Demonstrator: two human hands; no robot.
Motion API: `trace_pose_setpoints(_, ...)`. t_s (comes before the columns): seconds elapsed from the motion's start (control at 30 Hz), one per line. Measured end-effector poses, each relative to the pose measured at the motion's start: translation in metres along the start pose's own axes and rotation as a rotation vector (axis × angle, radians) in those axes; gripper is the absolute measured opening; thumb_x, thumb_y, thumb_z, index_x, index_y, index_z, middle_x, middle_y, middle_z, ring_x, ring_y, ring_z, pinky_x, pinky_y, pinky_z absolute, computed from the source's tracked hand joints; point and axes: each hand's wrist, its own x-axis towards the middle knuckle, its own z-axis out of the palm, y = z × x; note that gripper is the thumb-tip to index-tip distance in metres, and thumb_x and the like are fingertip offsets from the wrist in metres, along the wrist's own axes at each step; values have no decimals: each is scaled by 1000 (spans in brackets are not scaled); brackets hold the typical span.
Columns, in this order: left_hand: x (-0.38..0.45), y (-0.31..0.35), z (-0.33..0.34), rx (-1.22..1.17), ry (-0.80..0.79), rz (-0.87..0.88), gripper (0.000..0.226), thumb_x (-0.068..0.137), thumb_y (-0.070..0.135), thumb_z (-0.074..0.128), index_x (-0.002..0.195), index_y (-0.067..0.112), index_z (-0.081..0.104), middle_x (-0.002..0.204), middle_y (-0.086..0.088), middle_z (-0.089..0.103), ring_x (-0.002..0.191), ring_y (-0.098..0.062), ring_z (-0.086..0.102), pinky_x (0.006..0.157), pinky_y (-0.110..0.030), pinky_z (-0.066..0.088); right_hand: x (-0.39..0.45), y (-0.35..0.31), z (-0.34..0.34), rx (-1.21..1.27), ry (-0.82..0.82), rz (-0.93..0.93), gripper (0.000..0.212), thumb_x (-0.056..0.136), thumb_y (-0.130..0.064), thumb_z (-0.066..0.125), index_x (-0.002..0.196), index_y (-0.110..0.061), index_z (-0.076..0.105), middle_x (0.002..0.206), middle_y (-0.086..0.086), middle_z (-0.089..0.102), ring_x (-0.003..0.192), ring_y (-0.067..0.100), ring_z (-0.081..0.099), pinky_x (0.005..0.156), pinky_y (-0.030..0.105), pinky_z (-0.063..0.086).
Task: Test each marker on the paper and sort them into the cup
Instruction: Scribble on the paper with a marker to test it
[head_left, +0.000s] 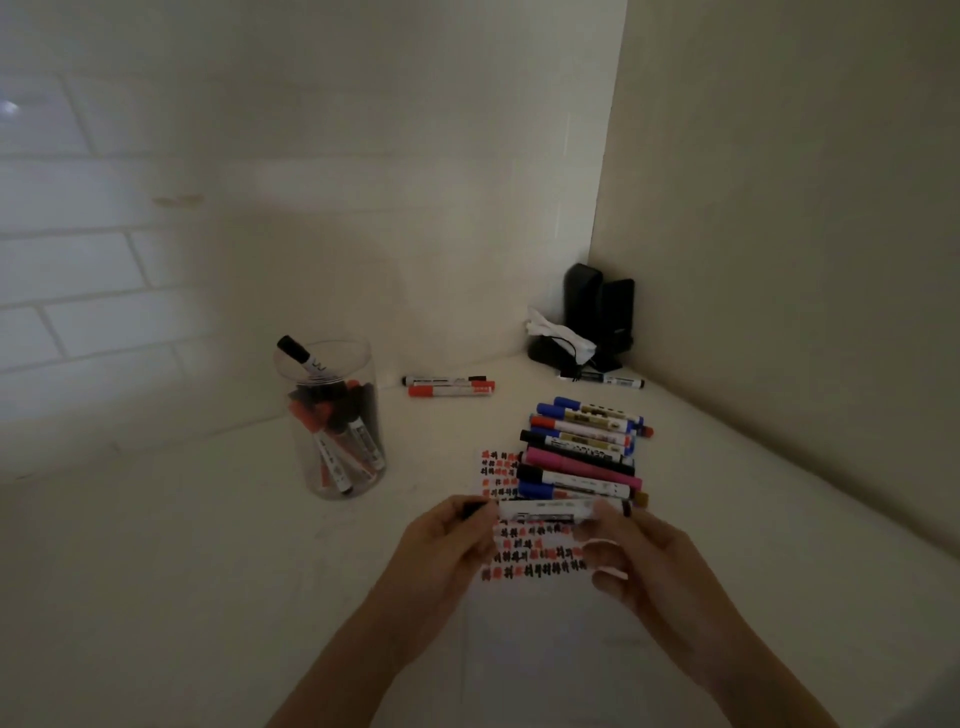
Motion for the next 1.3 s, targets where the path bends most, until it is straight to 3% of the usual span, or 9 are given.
trace_pose_setpoints(0.13,3,14,-7,-213,64,22,25,81,23,59,97,6,69,78,-2,61,78,-11,58,85,-29,45,-2,-2,6,-216,-125,82,20,79,-20,71,98,-17,75,92,8,75,79,20,69,79,33,57)
trace_pose_setpoints(0.27,-1,15,2,-65,31,102,28,95,21,48,106,4,67,105,-8,70,103,-18,65,87,-29,49,1,-2,27,-581,-184,-59,13,93,-27,57,101,-27,66,78,-4,72,64,10,65,63,19,52)
trace_pose_setpoints(0.37,-7,17,8,-157,0,115,30,99,18,41,102,3,67,99,-12,70,96,-20,68,80,-29,54,1,10,40,-763,-124,-279,18,96,-37,46,97,-33,64,62,-10,59,53,1,50,55,16,41)
trace_pose_setpoints(0.5,-6,10,9,-113,121,124,26,98,15,47,88,9,70,86,-9,71,81,-12,69,67,-17,54,-5,19,50,-949,52,-489,25,96,-37,46,108,-30,66,67,-13,58,59,6,53,59,16,42)
trace_pose_setpoints(0.63,23,32,-49,-159,528,232,11,89,23,62,79,19,66,87,-8,60,71,-6,58,72,-21,50,-25,26,18,-1132,103,-472,32,95,-42,51,121,-27,65,90,-12,69,66,-13,48,65,0,39)
trace_pose_setpoints(0.8,13,12,-19,631,152,295,14,95,24,54,99,21,67,97,6,70,91,-2,64,81,-16,48,-19,18,-13,-966,152,-237,35,98,-29,46,131,-40,47,103,-11,62,62,1,64,60,10,49)
trace_pose_setpoints(0.93,30,-25,-7,721,102,260,23,93,30,59,114,24,66,106,13,68,93,5,63,81,-11,51,-8,11,-18,-634,225,-364,34,100,-12,41,115,-37,60,119,0,63,73,7,71,73,13,54)
trace_pose_setpoints(1.07,38,-32,-12,788,103,290,20,93,33,58,111,30,64,103,16,66,90,9,60,77,-6,48,-7,-9,-30,149,215,-114,35,99,-11,42,118,-30,65,109,-1,71,97,21,70,79,43,55)
trace_pose_setpoints(1.3,47,-41,-21,906,132,362,20,91,29,61,109,23,66,95,22,62,88,12,58,77,-2,43,9,6,-34,-119,237,-128,16,90,-13,61,103,-12,68,83,5,73,70,13,64,50,22,39)
